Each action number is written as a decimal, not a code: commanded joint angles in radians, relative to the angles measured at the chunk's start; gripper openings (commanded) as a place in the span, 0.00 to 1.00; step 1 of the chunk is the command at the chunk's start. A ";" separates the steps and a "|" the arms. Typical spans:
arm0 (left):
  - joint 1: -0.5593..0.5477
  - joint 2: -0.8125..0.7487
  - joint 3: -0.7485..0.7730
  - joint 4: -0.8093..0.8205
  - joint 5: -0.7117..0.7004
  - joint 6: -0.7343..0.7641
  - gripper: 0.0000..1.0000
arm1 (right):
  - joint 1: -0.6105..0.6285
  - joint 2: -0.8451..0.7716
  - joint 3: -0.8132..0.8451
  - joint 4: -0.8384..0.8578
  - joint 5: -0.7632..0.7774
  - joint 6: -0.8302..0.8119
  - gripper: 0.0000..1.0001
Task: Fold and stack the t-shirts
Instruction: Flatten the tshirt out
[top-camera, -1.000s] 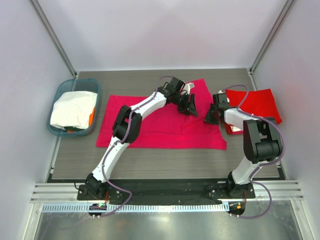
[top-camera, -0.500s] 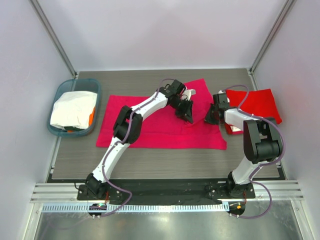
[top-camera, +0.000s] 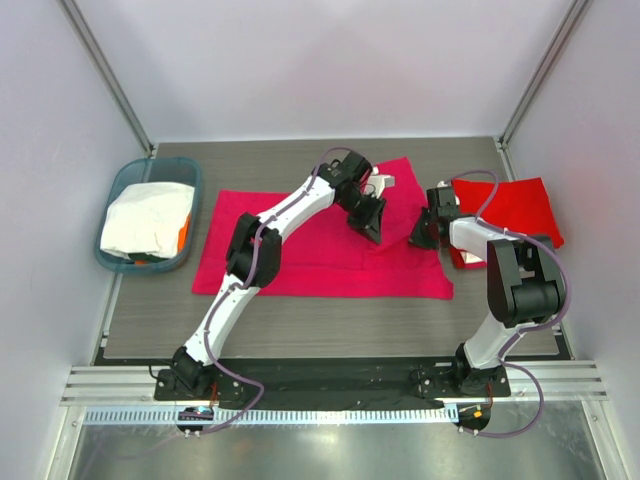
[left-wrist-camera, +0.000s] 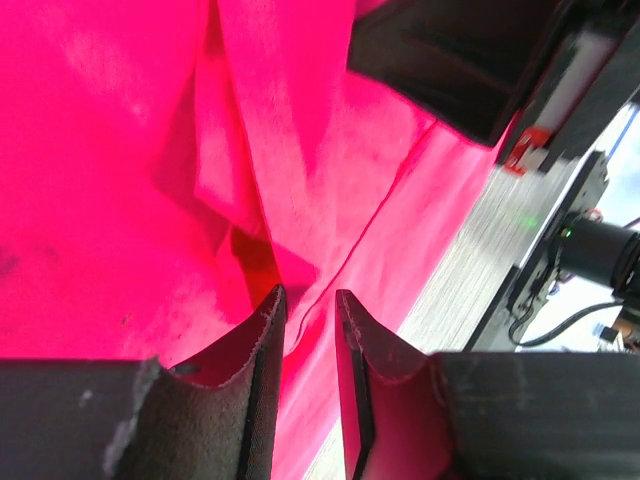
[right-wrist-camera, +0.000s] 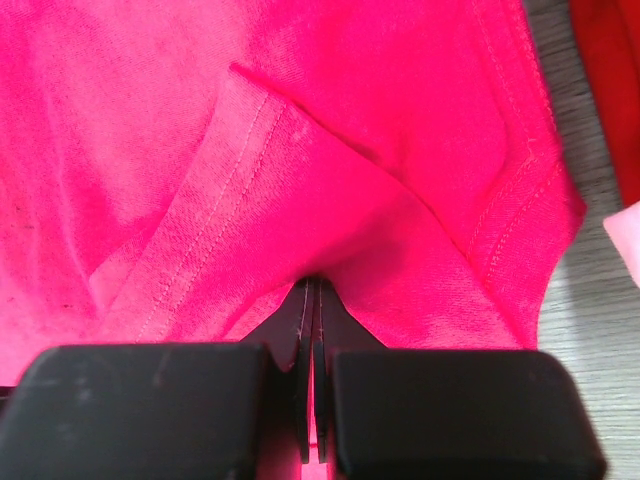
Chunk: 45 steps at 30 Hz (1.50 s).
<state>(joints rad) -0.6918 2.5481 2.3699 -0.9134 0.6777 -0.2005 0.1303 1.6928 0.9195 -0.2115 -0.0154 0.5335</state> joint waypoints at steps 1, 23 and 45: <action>-0.005 -0.011 0.043 -0.091 -0.020 0.059 0.27 | -0.003 0.027 -0.025 -0.043 -0.008 0.005 0.01; -0.023 -0.034 0.066 -0.038 -0.302 0.033 0.00 | -0.006 0.027 -0.025 -0.042 -0.009 0.016 0.01; -0.009 0.000 0.088 0.007 -0.514 -0.030 0.15 | -0.006 0.004 -0.024 -0.048 -0.027 0.006 0.01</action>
<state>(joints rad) -0.7067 2.5595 2.4252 -0.8989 0.2028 -0.2451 0.1257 1.6928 0.9176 -0.2062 -0.0330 0.5518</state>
